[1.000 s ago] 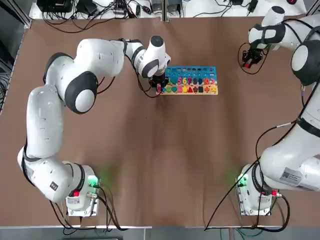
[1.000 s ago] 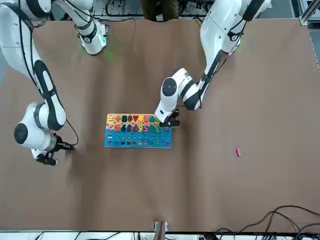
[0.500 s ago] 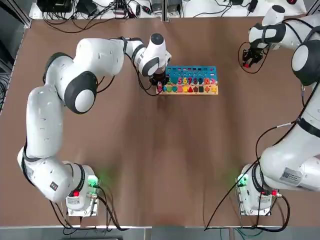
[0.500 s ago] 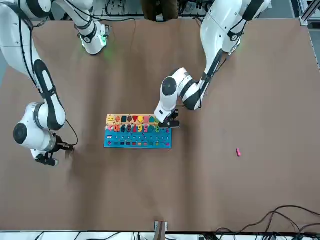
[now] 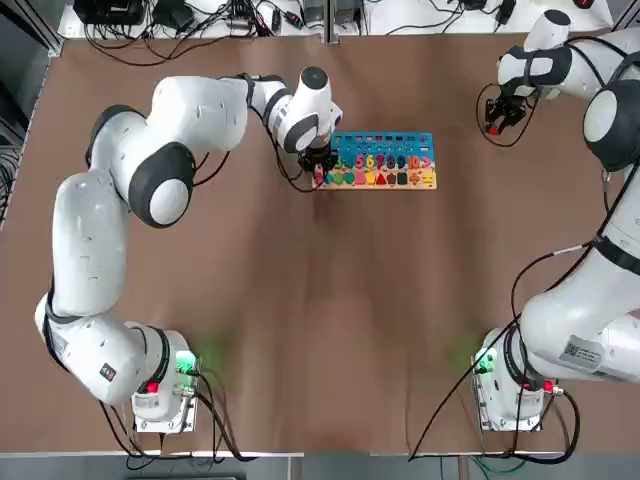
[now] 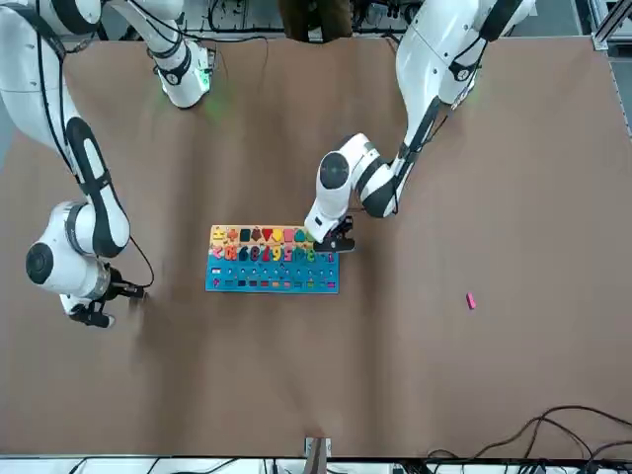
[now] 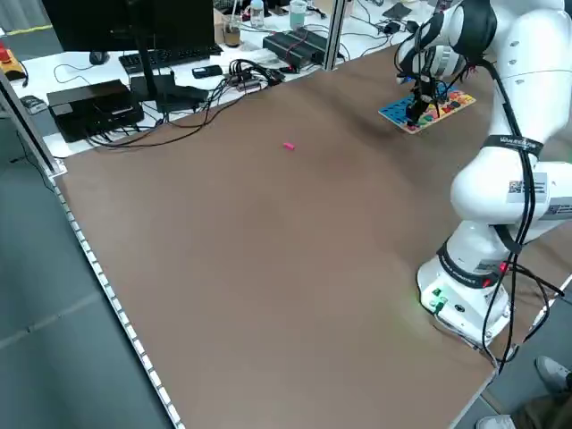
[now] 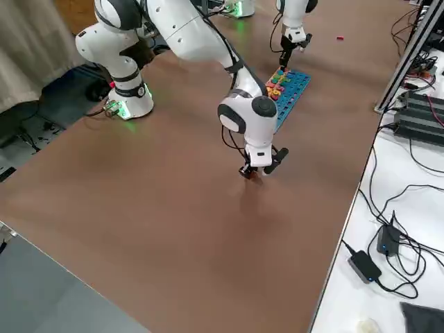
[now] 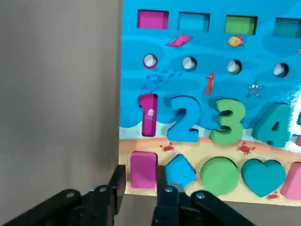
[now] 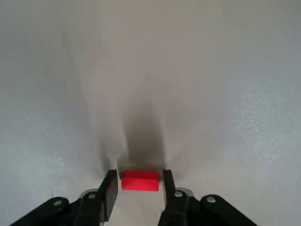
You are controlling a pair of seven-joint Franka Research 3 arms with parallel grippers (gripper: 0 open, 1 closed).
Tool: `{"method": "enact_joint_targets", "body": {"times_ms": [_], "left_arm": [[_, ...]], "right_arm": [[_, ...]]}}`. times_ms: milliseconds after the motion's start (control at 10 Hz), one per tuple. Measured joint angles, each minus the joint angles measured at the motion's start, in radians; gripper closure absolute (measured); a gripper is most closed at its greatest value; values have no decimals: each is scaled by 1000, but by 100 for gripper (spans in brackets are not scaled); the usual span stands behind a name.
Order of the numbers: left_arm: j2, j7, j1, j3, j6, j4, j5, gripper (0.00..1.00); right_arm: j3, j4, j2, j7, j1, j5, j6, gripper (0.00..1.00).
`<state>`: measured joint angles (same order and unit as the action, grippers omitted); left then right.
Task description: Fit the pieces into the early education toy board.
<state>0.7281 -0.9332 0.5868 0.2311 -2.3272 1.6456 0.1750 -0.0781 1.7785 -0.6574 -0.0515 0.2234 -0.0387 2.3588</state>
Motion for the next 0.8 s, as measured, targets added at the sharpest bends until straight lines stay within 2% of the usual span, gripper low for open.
{"method": "enact_joint_targets", "body": {"times_ms": [500, 800], "left_arm": [[-15, 5, 0, 1, 31, -1, 0, 66], [-70, 44, -46, -10, 38, -6, 0, 66]], "right_arm": [[0, 0, 0, 0, 0, 0, 0, 57], [0, 0, 0, 0, 0, 0, 0, 58]]}}
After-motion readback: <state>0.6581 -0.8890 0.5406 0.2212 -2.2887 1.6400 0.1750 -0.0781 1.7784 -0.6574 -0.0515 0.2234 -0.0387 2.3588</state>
